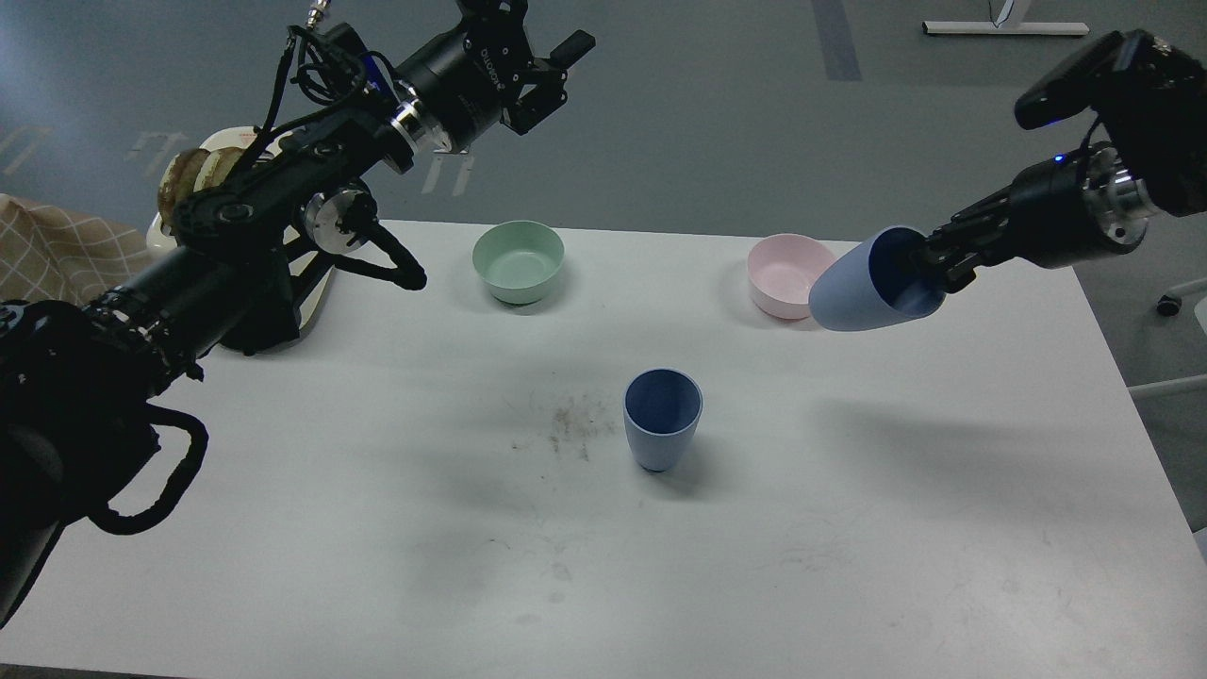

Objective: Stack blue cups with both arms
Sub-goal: 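Grasp the second blue cup with the right gripper and lift it, then lower the held cup into the standing blue cup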

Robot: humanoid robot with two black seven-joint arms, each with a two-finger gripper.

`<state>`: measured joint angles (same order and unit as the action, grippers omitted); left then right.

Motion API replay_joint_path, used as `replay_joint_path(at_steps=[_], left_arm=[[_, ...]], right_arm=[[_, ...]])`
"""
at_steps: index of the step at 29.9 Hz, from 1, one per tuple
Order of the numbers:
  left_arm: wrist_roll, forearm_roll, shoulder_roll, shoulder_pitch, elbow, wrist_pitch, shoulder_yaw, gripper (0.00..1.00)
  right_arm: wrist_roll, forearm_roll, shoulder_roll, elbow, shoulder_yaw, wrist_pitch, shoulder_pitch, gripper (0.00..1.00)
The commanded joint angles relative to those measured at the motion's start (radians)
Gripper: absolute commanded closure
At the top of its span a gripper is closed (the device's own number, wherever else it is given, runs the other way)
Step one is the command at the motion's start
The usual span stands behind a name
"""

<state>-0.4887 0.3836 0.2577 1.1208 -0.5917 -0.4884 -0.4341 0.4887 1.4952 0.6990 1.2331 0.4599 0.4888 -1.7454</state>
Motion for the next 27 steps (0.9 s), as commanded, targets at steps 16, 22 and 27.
replay_joint_path(at_steps=[16,22,27], left_arm=[[0.0,0.001,0.018,0.001,-0.01,0.0,0.0,0.06],[0.0,0.001,0.02,0.001,-0.01,0.0,0.0,0.06],[0.0,0.001,0.021,0.001,-0.011,0.0,0.0,0.06]], right_arm=[[0.0,-0.19,-0.384,-0.063,0.151,0.0,-0.091,1.0],[0.0,-0.193,-0.421,-0.084,0.164,0.0,-0.088,1.0],[0.0,-0.23,-0.431,-0.092,0.164,0.0,-0.082,1.0]])
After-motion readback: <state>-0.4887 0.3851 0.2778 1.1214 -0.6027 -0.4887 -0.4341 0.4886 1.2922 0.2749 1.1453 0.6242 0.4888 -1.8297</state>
